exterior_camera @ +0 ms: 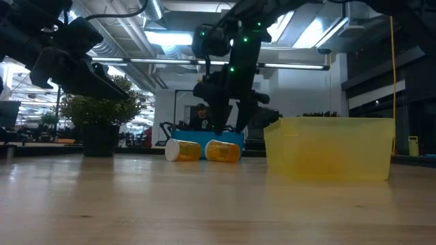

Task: Pick and place medicine bottles into bin by pill shape (circle, oval)
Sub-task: Put the right big orange pill bottle into the yellow bin

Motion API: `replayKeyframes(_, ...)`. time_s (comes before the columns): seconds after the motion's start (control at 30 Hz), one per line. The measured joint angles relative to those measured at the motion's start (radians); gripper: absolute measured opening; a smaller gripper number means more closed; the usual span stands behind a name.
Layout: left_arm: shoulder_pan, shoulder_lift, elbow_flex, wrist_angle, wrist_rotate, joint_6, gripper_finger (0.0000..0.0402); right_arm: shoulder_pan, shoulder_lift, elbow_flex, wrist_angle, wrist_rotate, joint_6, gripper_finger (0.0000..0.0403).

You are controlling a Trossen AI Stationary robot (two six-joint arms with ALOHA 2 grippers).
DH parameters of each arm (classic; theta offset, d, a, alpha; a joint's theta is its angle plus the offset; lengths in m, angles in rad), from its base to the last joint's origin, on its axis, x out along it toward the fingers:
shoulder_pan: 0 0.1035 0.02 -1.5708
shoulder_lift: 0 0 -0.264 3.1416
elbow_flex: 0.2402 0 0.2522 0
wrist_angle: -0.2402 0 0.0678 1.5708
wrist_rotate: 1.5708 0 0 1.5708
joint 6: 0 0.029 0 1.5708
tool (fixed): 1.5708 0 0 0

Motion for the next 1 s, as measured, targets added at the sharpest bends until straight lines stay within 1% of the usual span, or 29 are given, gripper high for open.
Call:
replayKeyframes(0.33, 0.0, 0.0, 0.0, 0.0, 0.0, 0.0, 0.0169, -0.006, 0.0, -0.097, 0.135, -0.012, -0.018, 0.0311)
replayKeyframes(0.47, 0.0, 0.0, 0.0, 0.0, 0.0, 0.0, 0.0169, -0.021, 0.0, -0.159, 0.221, -0.059, -0.036, 0.0311)
replayKeyframes(0.57, 0.0, 0.0, 0.0, 0.0, 0.0, 0.0, 0.0169, -0.022, 0.001, -0.202, 0.295, -0.02, -0.049, 0.0311)
replayKeyframes(0.77, 0.0, 0.0, 0.0, 0.0, 0.0, 0.0, 0.0169, -0.025, 0.0, -0.228, 0.379, -0.014, -0.085, 0.0311)
replayKeyframes(0.93, 0.0, 0.0, 0.0, 0.0, 0.0, 0.0, 0.0169, -0.029, 0.0, -0.253, 0.396, -0.015, -0.098, 0.0311)
replayKeyframes(1.0, 0.0, 0.0, 0.0, 0.0, 0.0, 0.0, 0.0169, -0.029, 0.0, -0.26, 0.393, -0.015, -0.082, 0.0304)
